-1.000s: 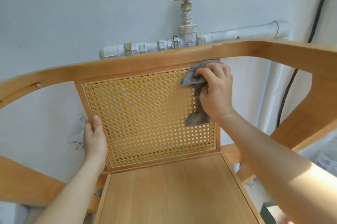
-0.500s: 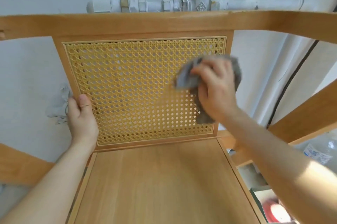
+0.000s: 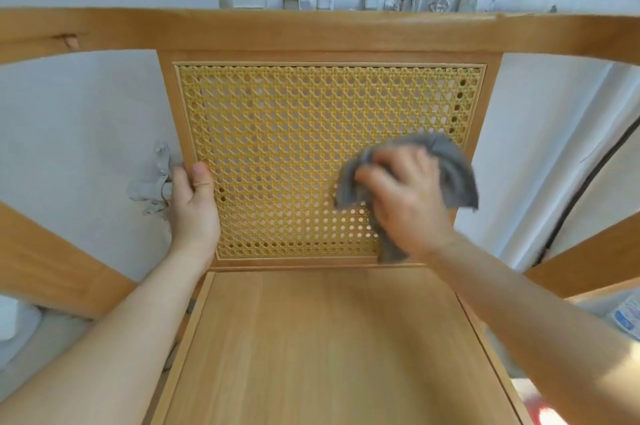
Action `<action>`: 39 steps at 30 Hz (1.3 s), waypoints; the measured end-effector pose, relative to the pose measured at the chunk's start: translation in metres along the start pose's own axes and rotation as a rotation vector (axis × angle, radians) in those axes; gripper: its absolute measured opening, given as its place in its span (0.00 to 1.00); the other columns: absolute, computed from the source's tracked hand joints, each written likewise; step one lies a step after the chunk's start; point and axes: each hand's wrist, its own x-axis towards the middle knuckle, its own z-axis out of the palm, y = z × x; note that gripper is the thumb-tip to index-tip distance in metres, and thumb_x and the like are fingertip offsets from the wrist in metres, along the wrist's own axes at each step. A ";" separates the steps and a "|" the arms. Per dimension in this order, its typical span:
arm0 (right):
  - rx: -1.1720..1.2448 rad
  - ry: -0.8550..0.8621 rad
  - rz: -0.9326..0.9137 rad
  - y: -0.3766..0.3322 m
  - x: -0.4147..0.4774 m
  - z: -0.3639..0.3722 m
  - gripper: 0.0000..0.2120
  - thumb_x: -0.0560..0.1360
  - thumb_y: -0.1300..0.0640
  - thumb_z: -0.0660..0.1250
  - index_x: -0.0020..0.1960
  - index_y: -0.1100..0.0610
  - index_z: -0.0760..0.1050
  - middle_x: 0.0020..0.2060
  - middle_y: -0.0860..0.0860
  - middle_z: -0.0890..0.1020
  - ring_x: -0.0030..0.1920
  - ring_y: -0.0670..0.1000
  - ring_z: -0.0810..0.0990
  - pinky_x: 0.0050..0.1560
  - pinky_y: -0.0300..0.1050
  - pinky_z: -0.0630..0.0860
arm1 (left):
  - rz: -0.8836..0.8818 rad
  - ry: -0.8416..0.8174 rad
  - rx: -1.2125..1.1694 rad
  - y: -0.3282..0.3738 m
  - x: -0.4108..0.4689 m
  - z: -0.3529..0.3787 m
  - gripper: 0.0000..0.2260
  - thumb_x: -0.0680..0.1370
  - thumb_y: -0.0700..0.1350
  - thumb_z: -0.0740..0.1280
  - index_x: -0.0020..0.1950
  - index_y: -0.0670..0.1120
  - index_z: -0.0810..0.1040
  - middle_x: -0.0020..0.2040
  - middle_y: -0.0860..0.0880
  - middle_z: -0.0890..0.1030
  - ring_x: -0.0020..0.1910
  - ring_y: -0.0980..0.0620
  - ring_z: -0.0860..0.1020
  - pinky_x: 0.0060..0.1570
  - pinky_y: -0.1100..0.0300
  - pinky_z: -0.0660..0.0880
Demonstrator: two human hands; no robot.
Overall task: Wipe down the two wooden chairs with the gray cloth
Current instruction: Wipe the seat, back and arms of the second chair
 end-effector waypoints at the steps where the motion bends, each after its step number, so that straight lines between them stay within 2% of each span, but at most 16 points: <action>1: -0.005 0.130 0.087 0.005 0.026 -0.003 0.09 0.73 0.64 0.66 0.51 0.60 0.80 0.52 0.59 0.80 0.53 0.58 0.72 0.51 0.52 0.67 | -0.006 0.000 -0.002 -0.001 0.001 0.000 0.17 0.83 0.56 0.51 0.62 0.47 0.69 0.58 0.51 0.76 0.57 0.51 0.72 0.59 0.57 0.65; 4: -0.052 0.289 0.180 0.000 0.048 0.012 0.17 0.73 0.66 0.63 0.61 0.61 0.78 0.61 0.60 0.78 0.63 0.59 0.70 0.62 0.55 0.67 | -0.009 -0.029 -0.016 -0.001 0.001 0.000 0.14 0.83 0.56 0.51 0.59 0.49 0.70 0.57 0.51 0.76 0.56 0.52 0.72 0.58 0.58 0.65; 6: -0.034 0.203 0.106 -0.016 0.018 0.037 0.21 0.74 0.68 0.64 0.67 0.61 0.75 0.67 0.59 0.74 0.69 0.58 0.67 0.65 0.54 0.64 | -0.006 -0.023 -0.038 0.002 0.002 -0.001 0.13 0.83 0.54 0.52 0.60 0.50 0.70 0.56 0.54 0.76 0.57 0.53 0.72 0.58 0.61 0.65; 9: 0.041 -0.025 -0.067 -0.035 -0.037 0.060 0.20 0.77 0.68 0.62 0.68 0.59 0.74 0.69 0.54 0.73 0.71 0.53 0.67 0.63 0.51 0.66 | -0.026 -0.030 -0.071 0.004 -0.001 0.000 0.09 0.84 0.54 0.52 0.59 0.55 0.69 0.54 0.63 0.74 0.57 0.59 0.72 0.53 0.70 0.64; 12: 0.117 -0.265 -0.315 -0.045 -0.062 0.070 0.17 0.82 0.62 0.54 0.67 0.58 0.75 0.69 0.52 0.73 0.71 0.52 0.69 0.63 0.50 0.69 | -0.038 -0.050 -0.100 0.008 -0.004 -0.001 0.09 0.84 0.54 0.51 0.60 0.56 0.67 0.57 0.62 0.72 0.59 0.59 0.70 0.55 0.68 0.63; 15: 0.076 -0.262 -0.499 -0.027 -0.040 0.057 0.16 0.82 0.60 0.57 0.67 0.59 0.75 0.68 0.52 0.74 0.70 0.53 0.70 0.64 0.52 0.69 | -0.028 -0.064 -0.118 0.008 -0.004 -0.001 0.16 0.84 0.53 0.50 0.69 0.51 0.67 0.60 0.60 0.70 0.61 0.61 0.67 0.59 0.66 0.61; 18: -0.130 -0.017 -0.313 0.004 0.032 0.022 0.19 0.79 0.59 0.60 0.70 0.57 0.72 0.70 0.53 0.71 0.72 0.55 0.67 0.66 0.51 0.64 | -0.044 -0.044 -0.094 0.005 -0.003 0.000 0.14 0.84 0.52 0.50 0.64 0.51 0.69 0.52 0.66 0.70 0.56 0.63 0.69 0.57 0.68 0.60; 21: -0.142 0.146 0.005 -0.010 0.076 0.019 0.24 0.77 0.62 0.60 0.73 0.58 0.67 0.72 0.57 0.67 0.74 0.58 0.63 0.70 0.53 0.58 | -0.057 -0.045 -0.098 0.007 -0.004 0.002 0.08 0.84 0.51 0.50 0.52 0.59 0.67 0.46 0.71 0.66 0.46 0.74 0.68 0.45 0.78 0.61; 23: -0.098 0.126 0.065 -0.044 0.066 0.043 0.28 0.74 0.63 0.61 0.74 0.59 0.65 0.74 0.57 0.64 0.75 0.57 0.59 0.72 0.54 0.54 | -0.044 -0.050 -0.122 0.006 -0.003 0.003 0.10 0.84 0.51 0.51 0.61 0.55 0.68 0.51 0.69 0.67 0.53 0.68 0.69 0.50 0.75 0.62; 25: -0.046 -0.031 -0.066 -0.080 0.033 0.072 0.29 0.75 0.61 0.61 0.75 0.58 0.62 0.76 0.55 0.61 0.77 0.54 0.56 0.73 0.55 0.53 | -0.064 -0.052 -0.134 0.006 -0.002 0.001 0.16 0.84 0.50 0.51 0.70 0.48 0.67 0.59 0.61 0.70 0.62 0.60 0.68 0.57 0.69 0.61; 27: 0.008 -0.215 -0.313 -0.107 -0.002 0.094 0.24 0.79 0.58 0.56 0.74 0.58 0.64 0.76 0.53 0.61 0.77 0.53 0.55 0.73 0.53 0.54 | -0.064 -0.056 -0.126 0.007 -0.001 -0.002 0.16 0.84 0.50 0.51 0.68 0.44 0.69 0.57 0.57 0.75 0.62 0.55 0.71 0.55 0.69 0.64; 30: 0.009 -0.350 -0.576 -0.108 -0.012 0.099 0.21 0.82 0.57 0.50 0.72 0.58 0.68 0.74 0.52 0.66 0.75 0.52 0.61 0.73 0.50 0.54 | -0.072 -0.100 -0.135 0.007 0.000 -0.006 0.15 0.84 0.50 0.51 0.66 0.45 0.69 0.49 0.66 0.70 0.51 0.70 0.71 0.47 0.79 0.64; 32: -0.053 -0.295 -0.615 -0.088 0.010 0.084 0.21 0.81 0.58 0.52 0.72 0.58 0.68 0.74 0.52 0.65 0.75 0.53 0.61 0.72 0.50 0.56 | -0.088 -0.123 -0.150 0.002 0.004 -0.006 0.18 0.84 0.53 0.53 0.68 0.44 0.69 0.57 0.61 0.75 0.55 0.74 0.72 0.55 0.79 0.65; 33: -0.101 -0.223 -0.563 -0.075 0.030 0.073 0.21 0.81 0.59 0.53 0.73 0.58 0.67 0.74 0.52 0.65 0.75 0.53 0.61 0.71 0.51 0.58 | -0.107 -0.133 -0.177 0.000 0.006 -0.006 0.22 0.82 0.57 0.54 0.70 0.44 0.68 0.63 0.55 0.75 0.62 0.67 0.72 0.64 0.70 0.66; 35: -0.183 -0.013 -0.379 -0.057 0.076 0.057 0.21 0.80 0.60 0.55 0.72 0.57 0.68 0.73 0.52 0.67 0.74 0.53 0.63 0.67 0.51 0.63 | -0.148 -0.152 -0.247 -0.005 0.009 -0.008 0.29 0.77 0.64 0.57 0.72 0.48 0.67 0.70 0.49 0.73 0.69 0.54 0.70 0.70 0.52 0.66; 39: -0.219 0.168 -0.144 -0.082 0.112 0.066 0.21 0.79 0.63 0.54 0.71 0.57 0.70 0.72 0.53 0.69 0.73 0.52 0.66 0.69 0.53 0.64 | -0.251 -0.128 -0.407 -0.002 0.008 -0.010 0.22 0.82 0.53 0.59 0.74 0.48 0.66 0.71 0.57 0.68 0.67 0.61 0.67 0.70 0.62 0.61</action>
